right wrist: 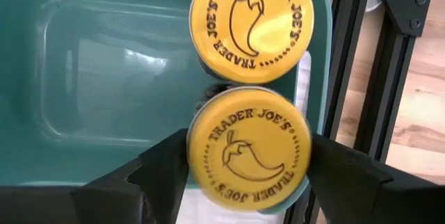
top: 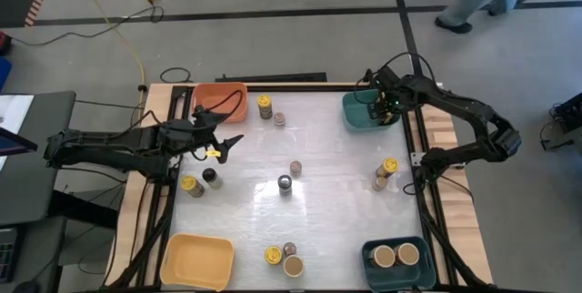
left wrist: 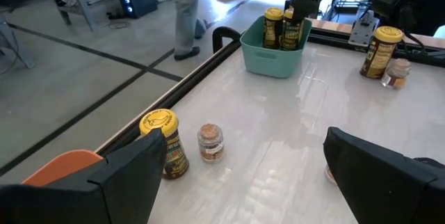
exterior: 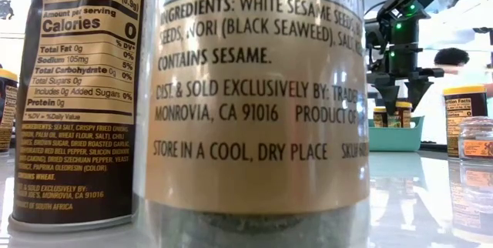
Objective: Sort spices by type
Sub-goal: Put the center yellow seasoning into the light blue bin, then put the right black seasoning bottle into the yellow bin
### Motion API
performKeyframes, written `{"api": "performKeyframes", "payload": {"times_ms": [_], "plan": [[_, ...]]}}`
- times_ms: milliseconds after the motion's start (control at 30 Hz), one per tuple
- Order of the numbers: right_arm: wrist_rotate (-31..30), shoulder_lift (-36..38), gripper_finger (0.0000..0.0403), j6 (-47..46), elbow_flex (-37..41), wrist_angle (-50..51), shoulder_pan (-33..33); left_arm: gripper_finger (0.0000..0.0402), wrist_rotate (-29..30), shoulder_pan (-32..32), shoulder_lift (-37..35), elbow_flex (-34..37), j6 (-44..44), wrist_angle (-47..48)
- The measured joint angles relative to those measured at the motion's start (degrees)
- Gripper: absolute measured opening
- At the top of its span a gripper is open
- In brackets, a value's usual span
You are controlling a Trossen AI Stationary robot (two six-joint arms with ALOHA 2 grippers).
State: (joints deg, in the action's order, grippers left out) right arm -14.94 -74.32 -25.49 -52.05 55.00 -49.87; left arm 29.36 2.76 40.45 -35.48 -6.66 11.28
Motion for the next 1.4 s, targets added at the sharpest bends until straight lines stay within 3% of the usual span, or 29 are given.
{"api": "performKeyframes", "payload": {"times_ms": [333, 633, 1000, 1400], "plan": [[0.1, 1.4, 0.033, 0.0, 0.0, 0.2, 0.0, 0.0373, 0.0, 0.0, 0.0, 0.0, 0.0, 0.0], [0.2, 10.0, 0.0331, -0.3, 0.0, 1.1, 0.0, 0.0373, 0.0, 0.0, 0.0, 0.0, 0.0, 0.0], [3.2, 21.7, 0.0331, -14.5, 0.0, 1.8, 0.1, 0.0373, 0.0, 0.0, 0.0, 0.0, 0.0, 0.0], [4.3, 27.1, 0.0331, -17.6, -0.1, -2.5, 10.1, 0.0373, 0.0, 0.0, 0.0, 0.0, -5.8, 0.0]]}}
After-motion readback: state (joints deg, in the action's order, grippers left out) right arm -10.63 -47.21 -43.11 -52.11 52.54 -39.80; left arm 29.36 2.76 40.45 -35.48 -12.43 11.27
